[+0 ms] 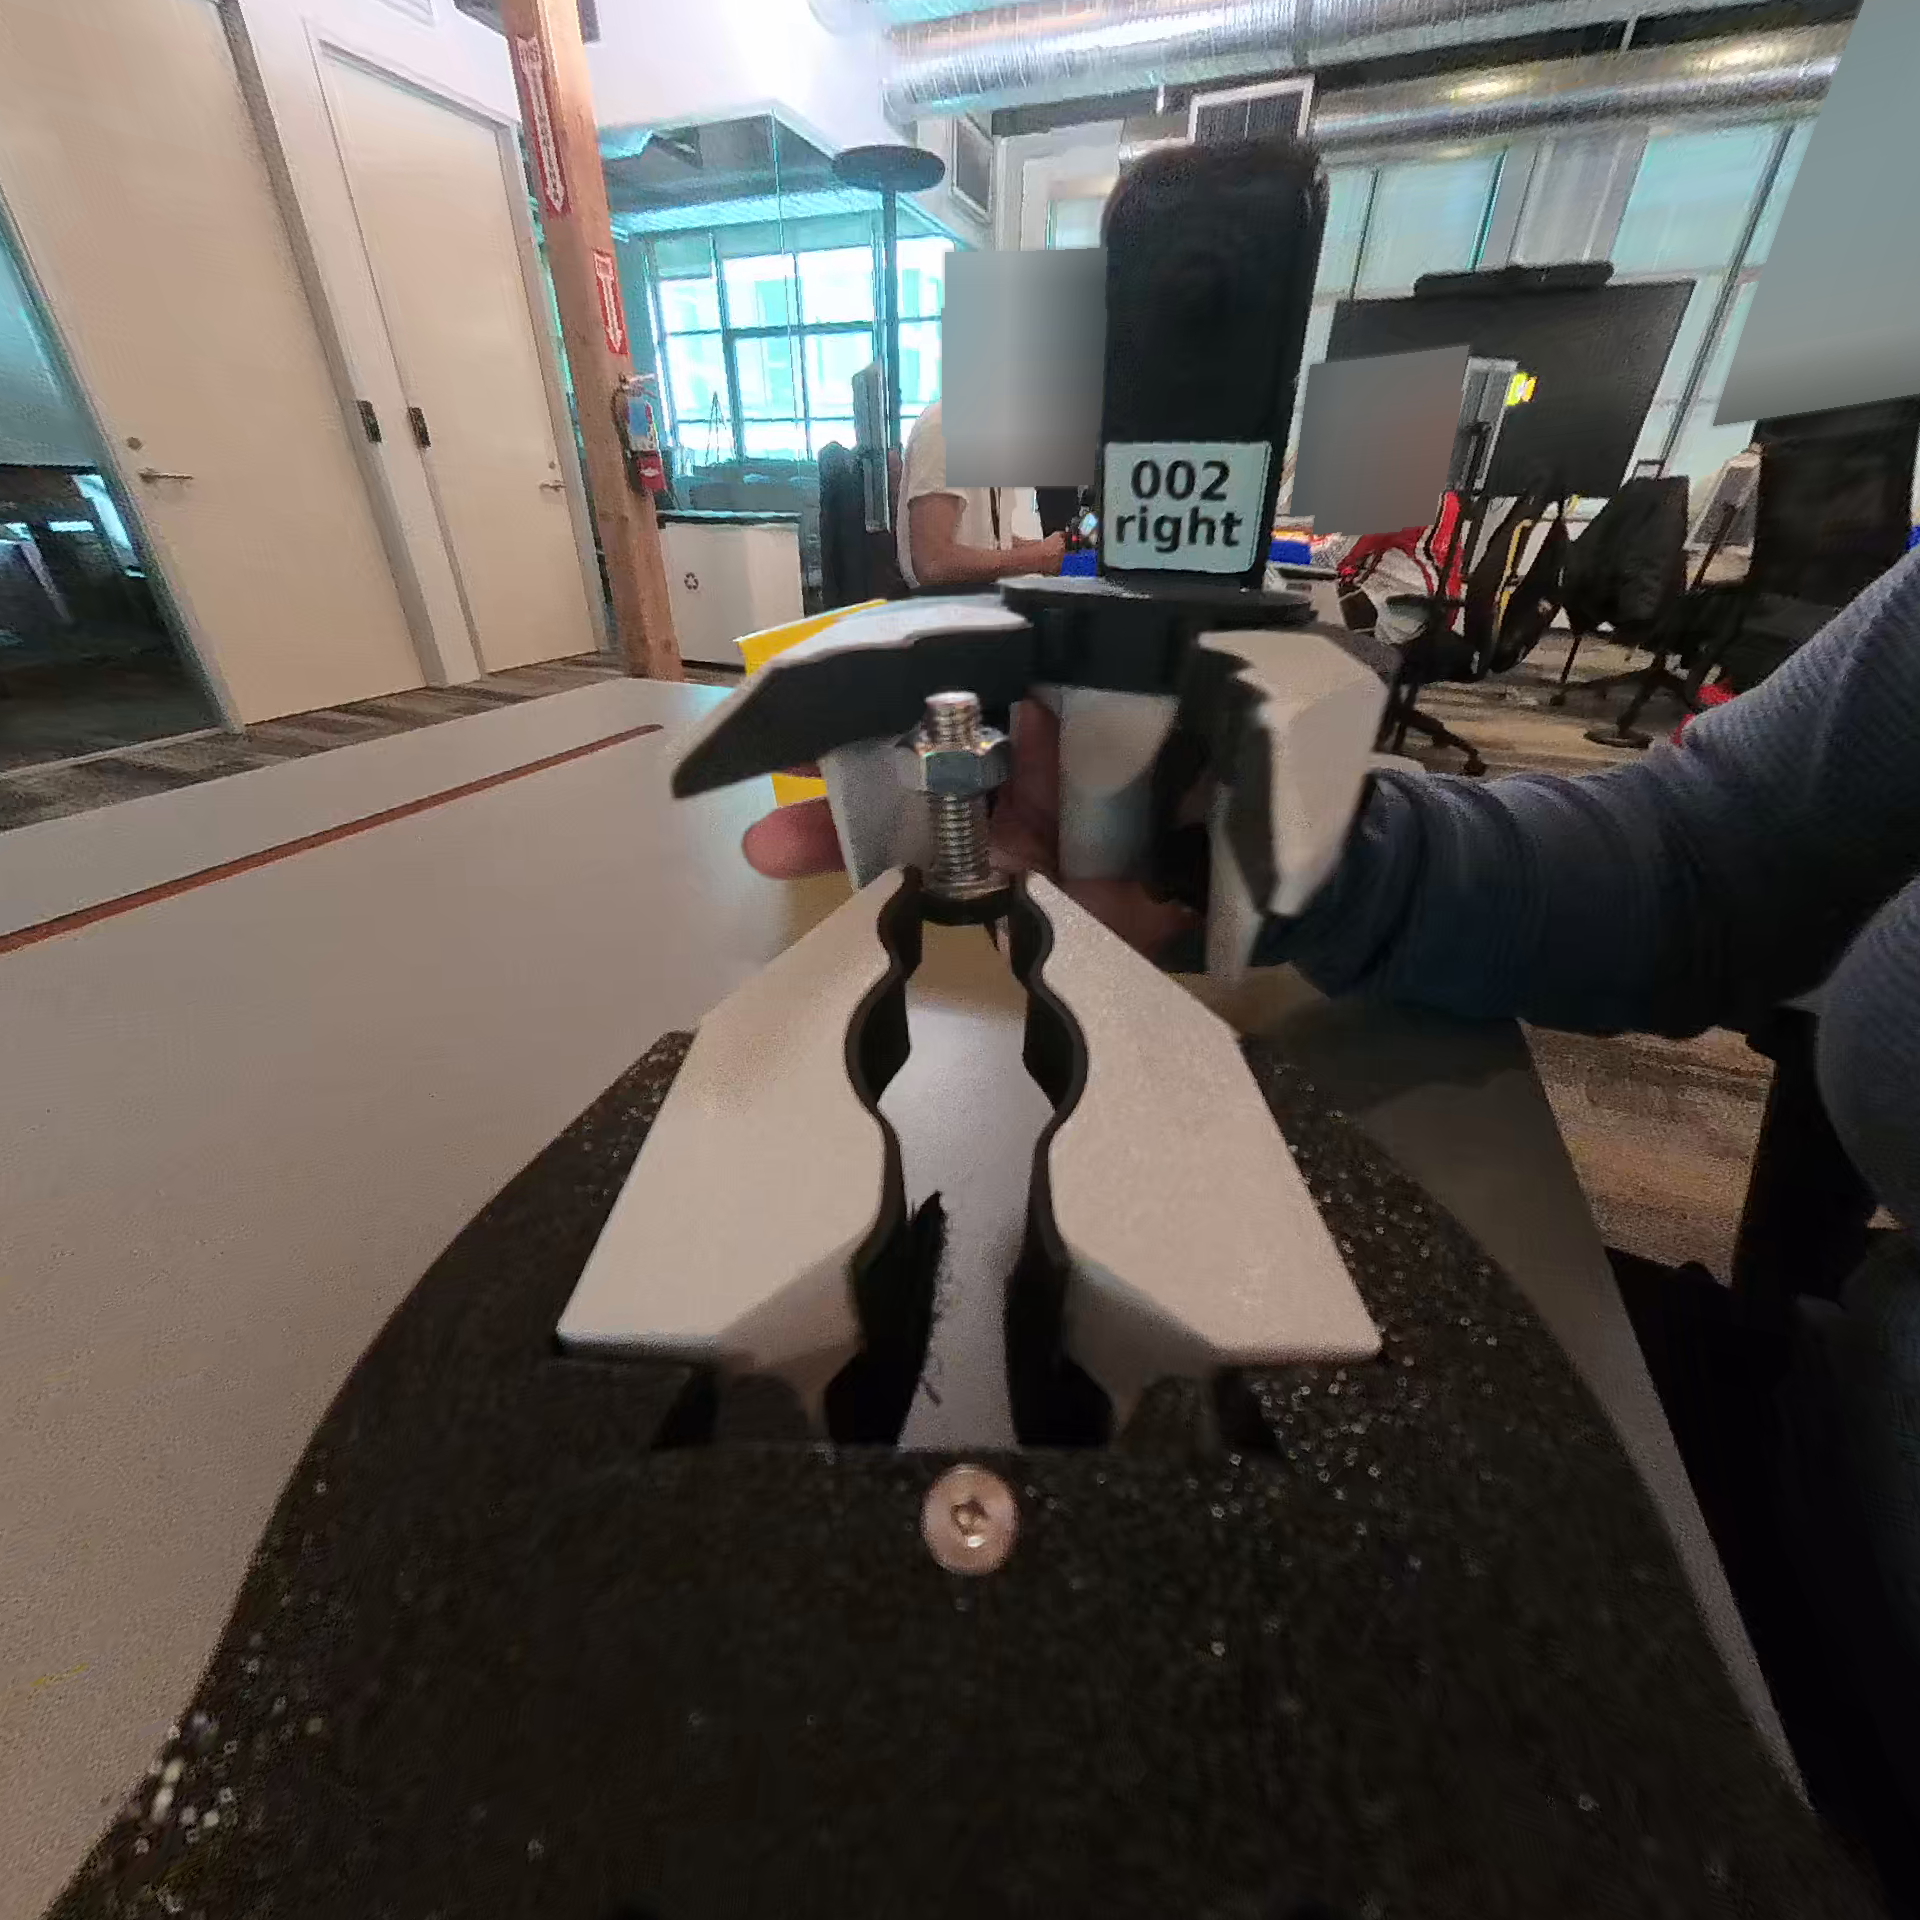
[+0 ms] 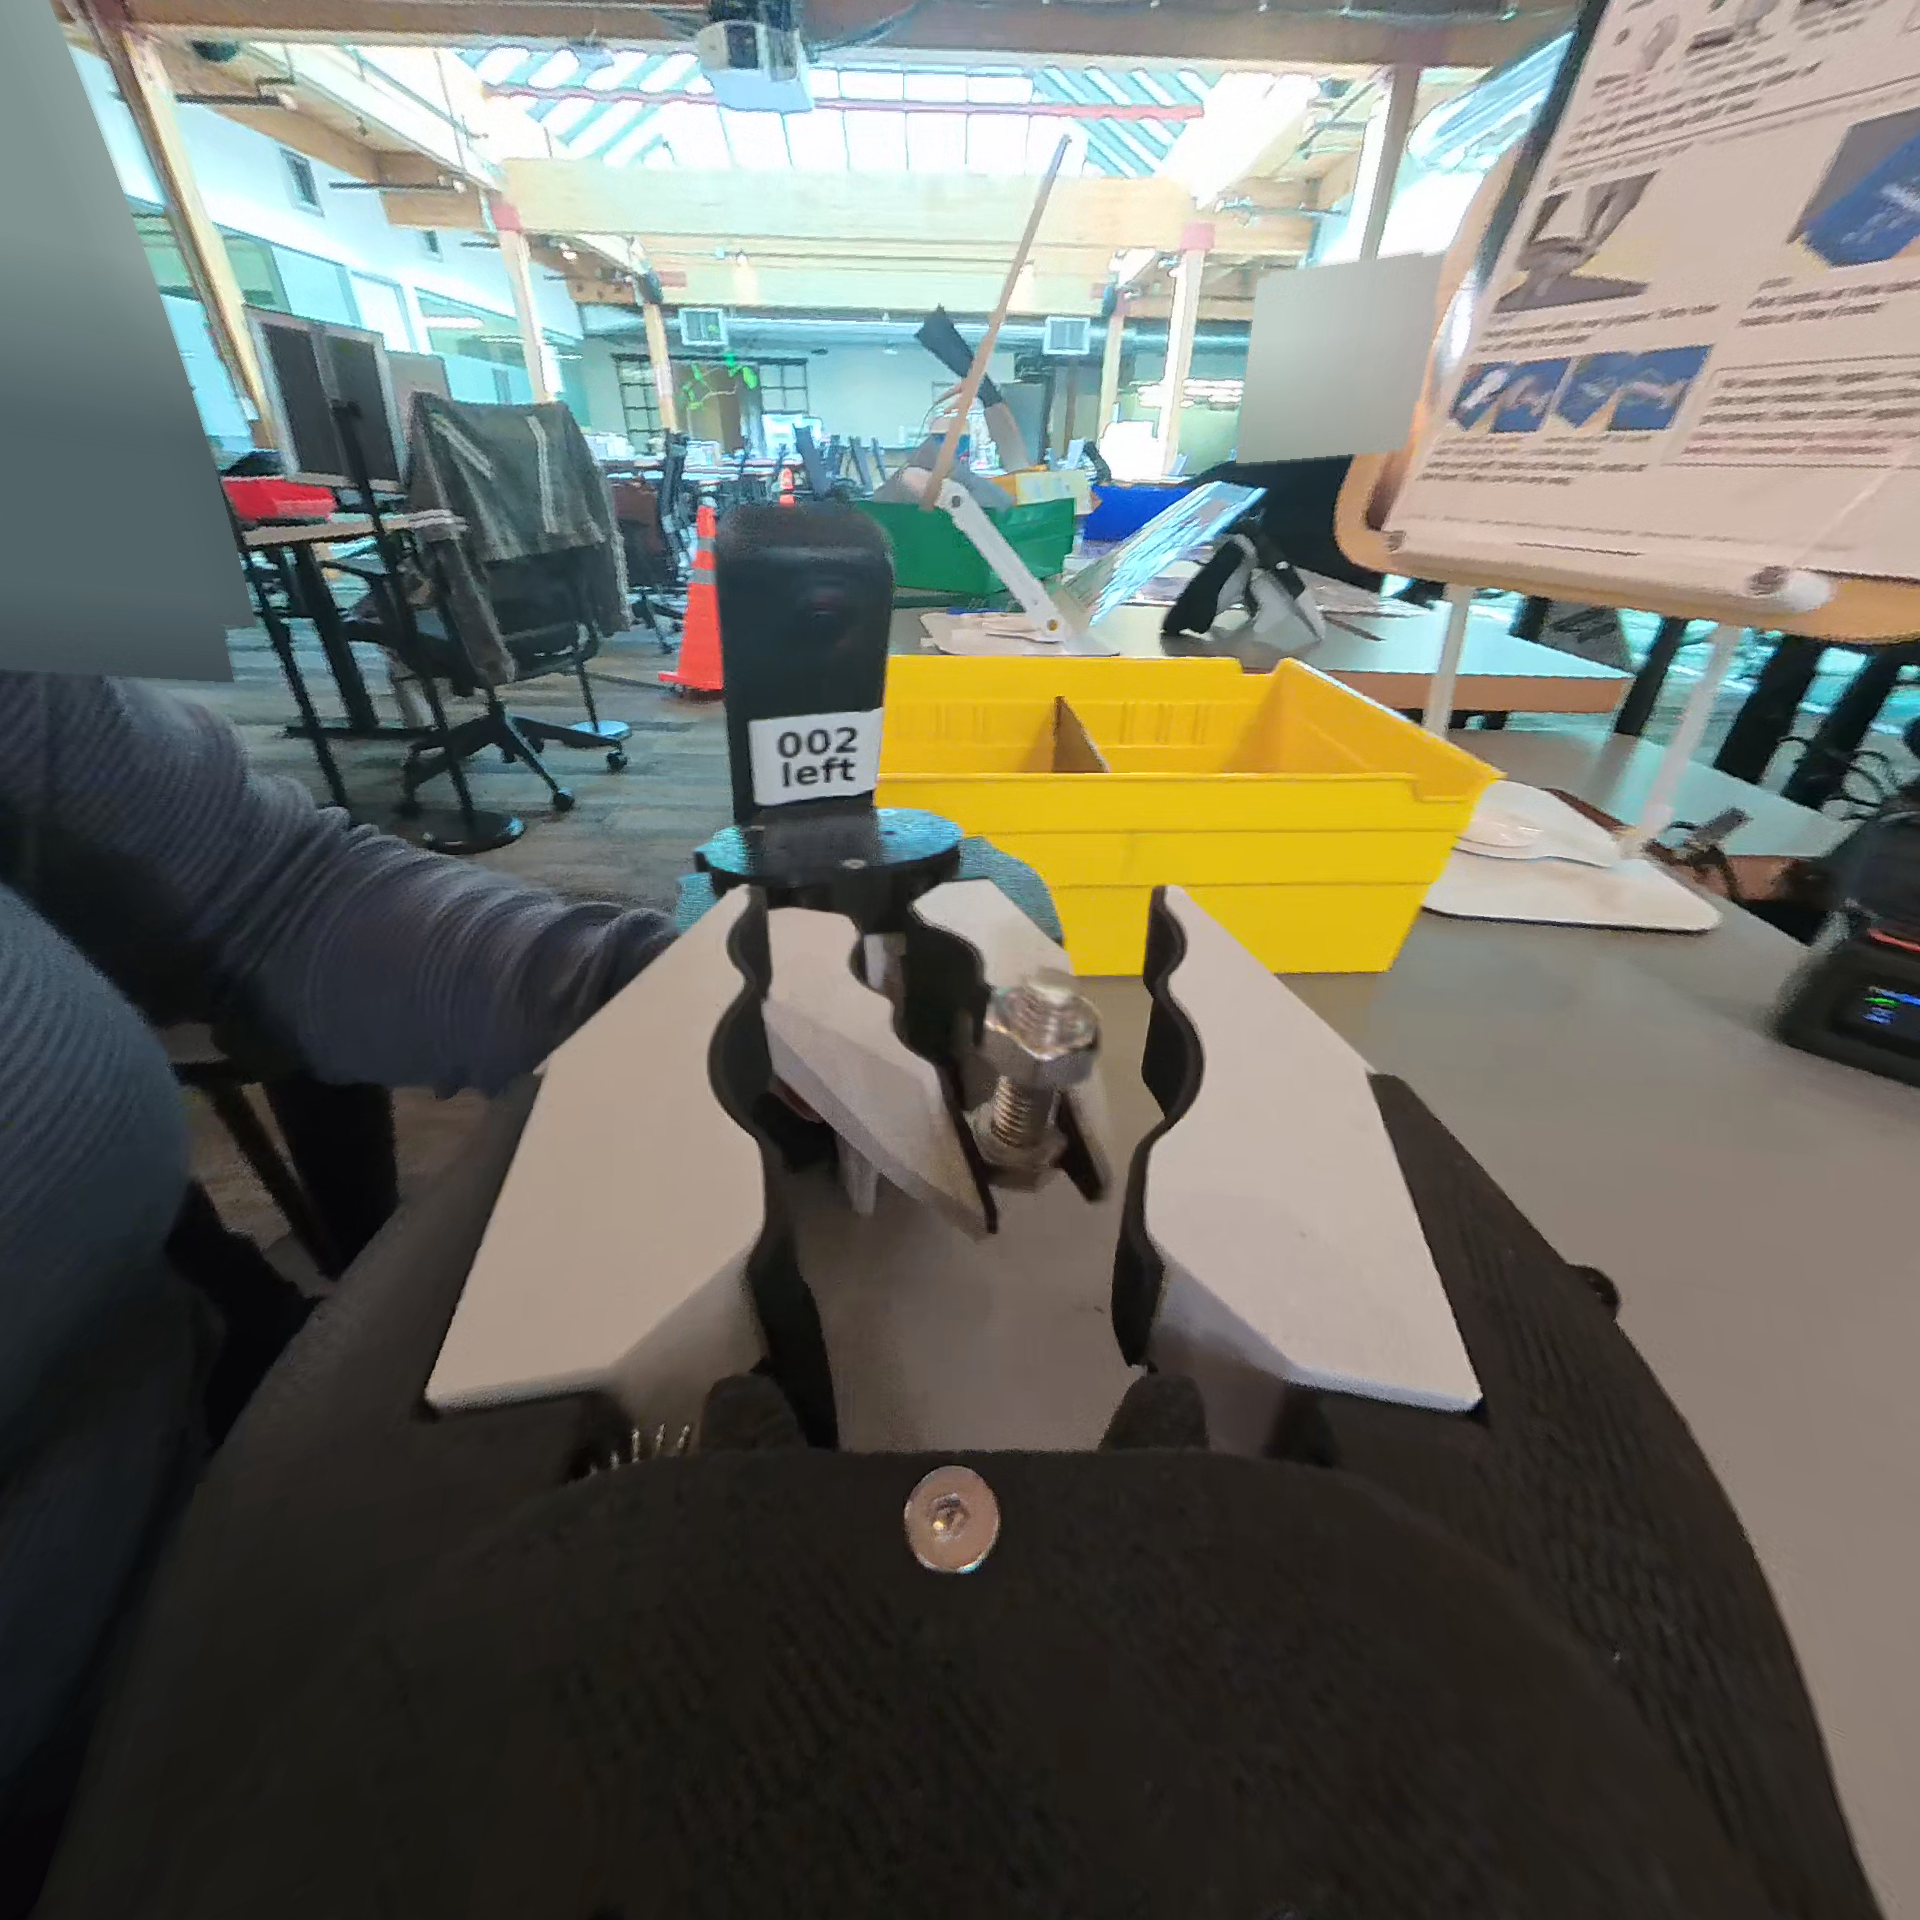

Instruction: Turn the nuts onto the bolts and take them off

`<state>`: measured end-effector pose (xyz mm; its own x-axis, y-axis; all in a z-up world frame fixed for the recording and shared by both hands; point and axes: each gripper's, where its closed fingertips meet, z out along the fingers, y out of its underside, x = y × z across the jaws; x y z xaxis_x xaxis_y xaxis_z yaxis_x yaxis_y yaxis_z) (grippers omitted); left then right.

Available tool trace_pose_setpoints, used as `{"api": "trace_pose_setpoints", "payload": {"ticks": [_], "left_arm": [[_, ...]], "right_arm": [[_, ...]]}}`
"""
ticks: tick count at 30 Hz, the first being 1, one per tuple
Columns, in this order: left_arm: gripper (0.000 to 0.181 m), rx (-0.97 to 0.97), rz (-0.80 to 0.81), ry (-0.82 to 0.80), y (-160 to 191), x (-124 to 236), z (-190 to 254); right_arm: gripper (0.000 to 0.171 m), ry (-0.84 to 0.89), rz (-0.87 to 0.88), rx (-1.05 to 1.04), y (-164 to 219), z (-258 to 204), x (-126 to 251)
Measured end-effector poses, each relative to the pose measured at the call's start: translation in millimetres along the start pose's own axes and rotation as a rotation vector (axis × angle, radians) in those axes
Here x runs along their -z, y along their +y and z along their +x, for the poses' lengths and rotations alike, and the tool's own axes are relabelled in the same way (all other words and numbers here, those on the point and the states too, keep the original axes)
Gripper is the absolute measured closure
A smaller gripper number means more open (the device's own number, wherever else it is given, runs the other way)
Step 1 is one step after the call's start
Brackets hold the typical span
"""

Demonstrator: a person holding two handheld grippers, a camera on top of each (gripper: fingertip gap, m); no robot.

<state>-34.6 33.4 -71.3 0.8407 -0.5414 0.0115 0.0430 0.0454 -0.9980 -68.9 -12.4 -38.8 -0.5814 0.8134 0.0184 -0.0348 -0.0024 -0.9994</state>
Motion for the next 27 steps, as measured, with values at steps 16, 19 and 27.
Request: {"api": "trace_pose_setpoints", "payload": {"ticks": [16, 19, 27], "left_arm": [[0.167, 0.046, 0.051, -0.015, -8, 5, -9], [0.167, 0.08, 0.092, -0.157, -13, 19, -36], [0.167, 0.026, 0.047, -0.006, -8, 7, -4]], "right_arm": [[0.087, -0.058, 0.0, 0.002, 0, -10, -3], [0.078, -0.022, 0.004, 0.023, -3, -4, -2], [0.081, -0.018, -0.006, 0.01, -2, -3, 0]]}}
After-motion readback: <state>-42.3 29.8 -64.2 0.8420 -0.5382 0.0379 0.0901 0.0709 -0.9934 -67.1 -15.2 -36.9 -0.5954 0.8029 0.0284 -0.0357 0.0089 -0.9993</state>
